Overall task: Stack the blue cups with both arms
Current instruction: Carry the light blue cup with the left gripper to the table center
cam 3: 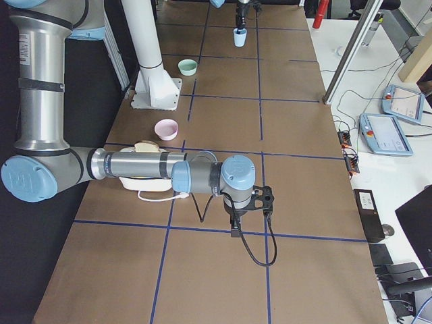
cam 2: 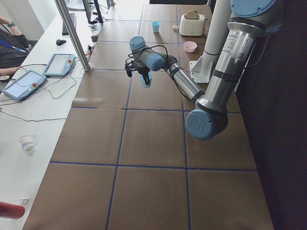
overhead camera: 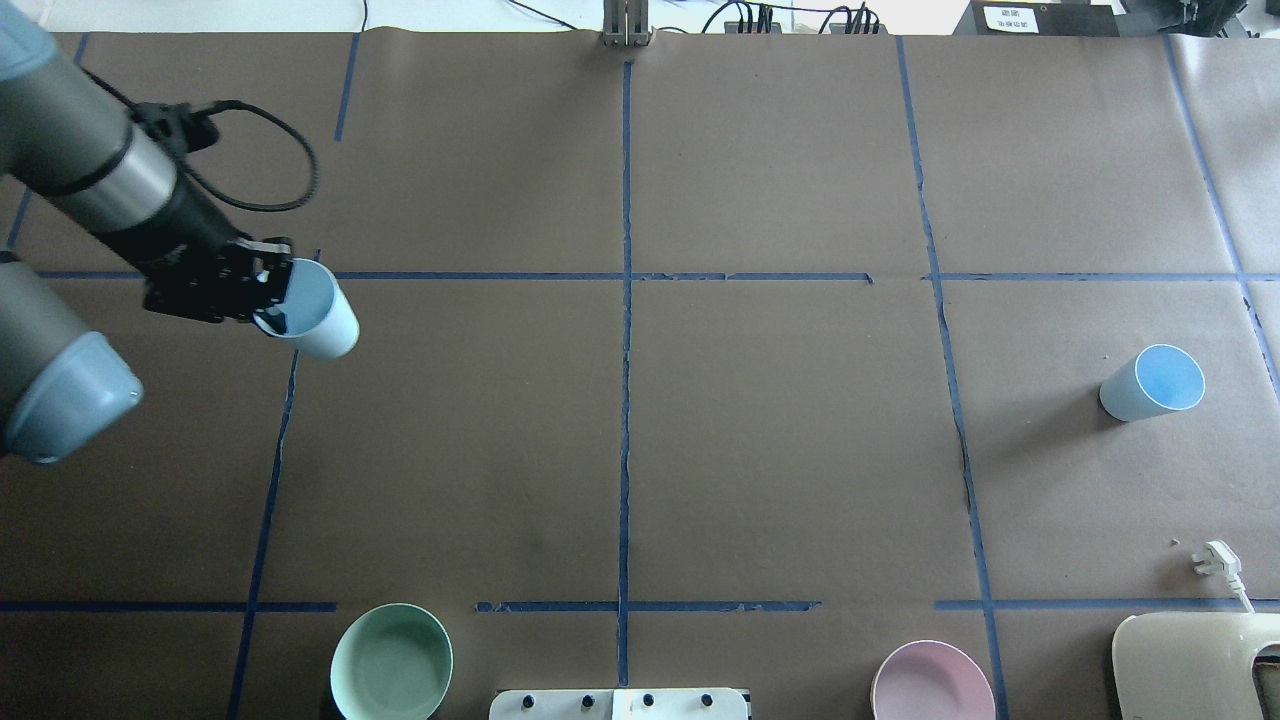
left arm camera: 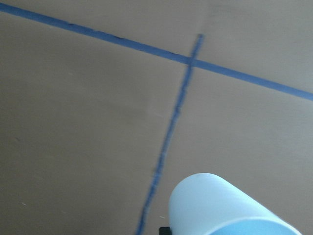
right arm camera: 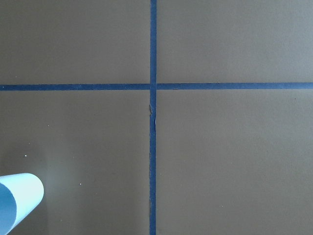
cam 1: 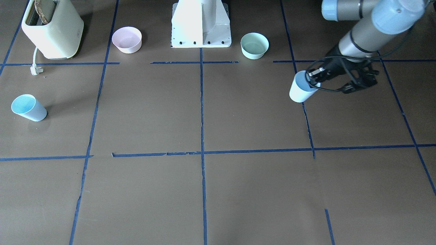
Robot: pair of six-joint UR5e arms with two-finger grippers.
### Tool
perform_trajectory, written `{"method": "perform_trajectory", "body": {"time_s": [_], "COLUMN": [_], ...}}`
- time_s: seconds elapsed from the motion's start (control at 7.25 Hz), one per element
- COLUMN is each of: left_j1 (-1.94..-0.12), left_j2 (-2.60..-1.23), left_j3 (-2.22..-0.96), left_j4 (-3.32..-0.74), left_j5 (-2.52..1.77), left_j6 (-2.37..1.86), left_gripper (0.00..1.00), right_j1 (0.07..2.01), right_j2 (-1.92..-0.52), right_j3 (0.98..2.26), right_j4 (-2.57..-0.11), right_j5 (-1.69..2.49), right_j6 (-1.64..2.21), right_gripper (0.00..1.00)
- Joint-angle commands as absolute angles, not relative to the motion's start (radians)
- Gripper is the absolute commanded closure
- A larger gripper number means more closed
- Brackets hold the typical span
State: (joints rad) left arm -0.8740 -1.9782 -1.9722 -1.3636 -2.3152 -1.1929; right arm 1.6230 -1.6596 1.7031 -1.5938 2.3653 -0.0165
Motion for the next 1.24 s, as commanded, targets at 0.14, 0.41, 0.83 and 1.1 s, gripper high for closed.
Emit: {"method": "perform_trajectory", "body": {"time_s": [0.14,0.41,0.83,1.1], "left_j1": [-0.631,-0.597,-0.557,-0.554], "left_j2": [-2.317,-2.348,-2.391,-2.395], "left_j3": [-1.725,-1.538,-1.441,-1.414], "left_j4": [-1.365,-1.623,-1.724,-1.752], "left_j5": [-2.168,-2.135,-2.102,-2.102], "left_j6": [-1.428,-1.491,-1.496,-1.493], "left_gripper": [1.0,1.0,1.0,0.94], "right_j1": [1.621,1.621,1.623,1.623], "right_j2": [-1.657,-1.657,-1.658,-1.658], "right_j3": [1.704,1.704,1.706,1.706], "right_j4": [-1.592,-1.592,-1.592,-1.592], "right_j5": [2.365,2.365,2.365,2.365], "right_j6": [-0.017,-0.017,-0.029,-0.031], "right_gripper": [0.0,0.0,0.0,0.0]}}
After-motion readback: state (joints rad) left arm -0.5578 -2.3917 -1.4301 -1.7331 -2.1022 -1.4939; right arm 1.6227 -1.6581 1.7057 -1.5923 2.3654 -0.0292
